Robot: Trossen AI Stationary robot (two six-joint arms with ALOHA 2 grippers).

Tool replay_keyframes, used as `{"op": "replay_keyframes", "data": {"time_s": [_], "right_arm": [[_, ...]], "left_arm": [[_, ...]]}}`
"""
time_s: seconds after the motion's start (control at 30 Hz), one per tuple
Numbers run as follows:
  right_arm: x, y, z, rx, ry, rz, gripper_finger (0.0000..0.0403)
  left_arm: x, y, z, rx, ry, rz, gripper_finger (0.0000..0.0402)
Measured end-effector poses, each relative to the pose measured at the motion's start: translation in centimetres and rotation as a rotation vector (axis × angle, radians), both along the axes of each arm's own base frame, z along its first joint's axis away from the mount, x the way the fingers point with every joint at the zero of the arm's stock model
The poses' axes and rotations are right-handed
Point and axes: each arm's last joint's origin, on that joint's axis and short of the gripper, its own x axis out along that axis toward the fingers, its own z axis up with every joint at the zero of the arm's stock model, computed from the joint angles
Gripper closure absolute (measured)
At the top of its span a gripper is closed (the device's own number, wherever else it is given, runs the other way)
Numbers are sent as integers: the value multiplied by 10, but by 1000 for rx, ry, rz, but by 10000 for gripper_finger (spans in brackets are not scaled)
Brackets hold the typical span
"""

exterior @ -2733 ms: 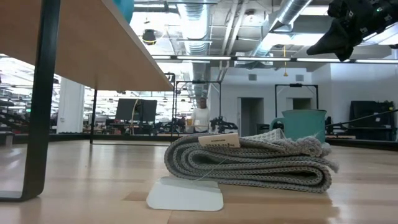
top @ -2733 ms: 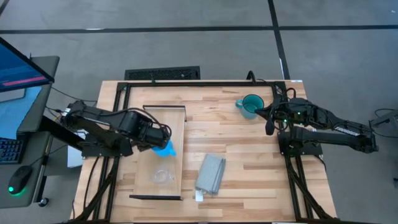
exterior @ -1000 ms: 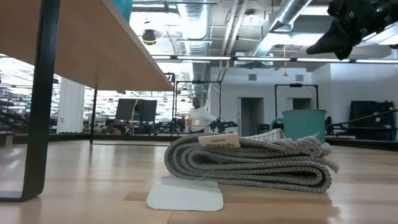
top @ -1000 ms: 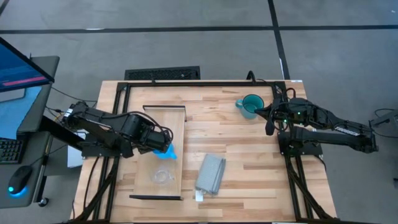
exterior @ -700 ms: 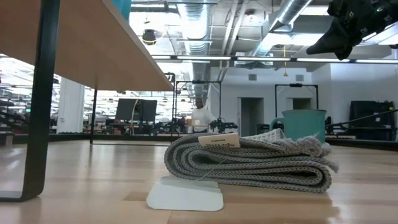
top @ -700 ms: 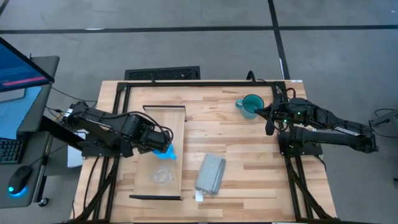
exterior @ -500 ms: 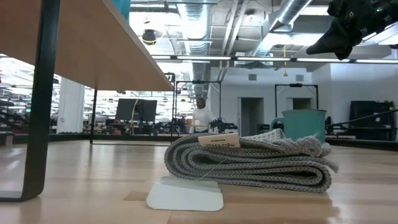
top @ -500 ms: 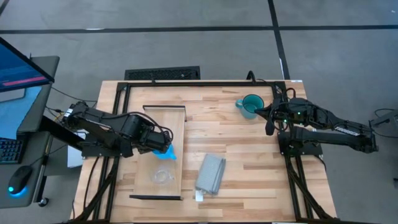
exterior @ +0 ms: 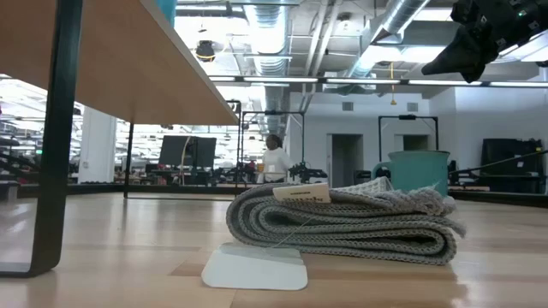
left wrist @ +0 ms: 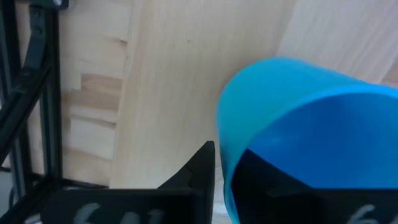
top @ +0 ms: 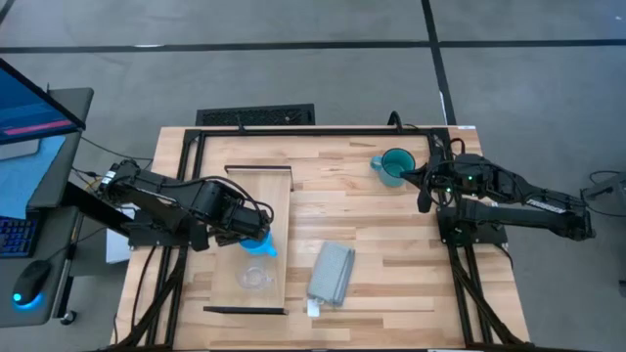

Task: Stack small to large cups/mugs on shelf
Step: Put the light blue mug on the shelf

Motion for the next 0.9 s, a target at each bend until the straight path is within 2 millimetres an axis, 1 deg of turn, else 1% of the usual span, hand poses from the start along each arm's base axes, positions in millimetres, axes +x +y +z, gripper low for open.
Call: {"op": "replay_keyframes", "data": {"time_s": [0.13,0.53,0.9], "right_arm": [[0,0,0,0,0,0,378],[0,0,0,0,0,0,378],[0,0,0,-1,1,0,378]], "left_arm": [[0,0,0,-12,4,2,358],[2,-1,0,-17,-16,-3,356],[1,-4,1,-109,4,3,356]]}}
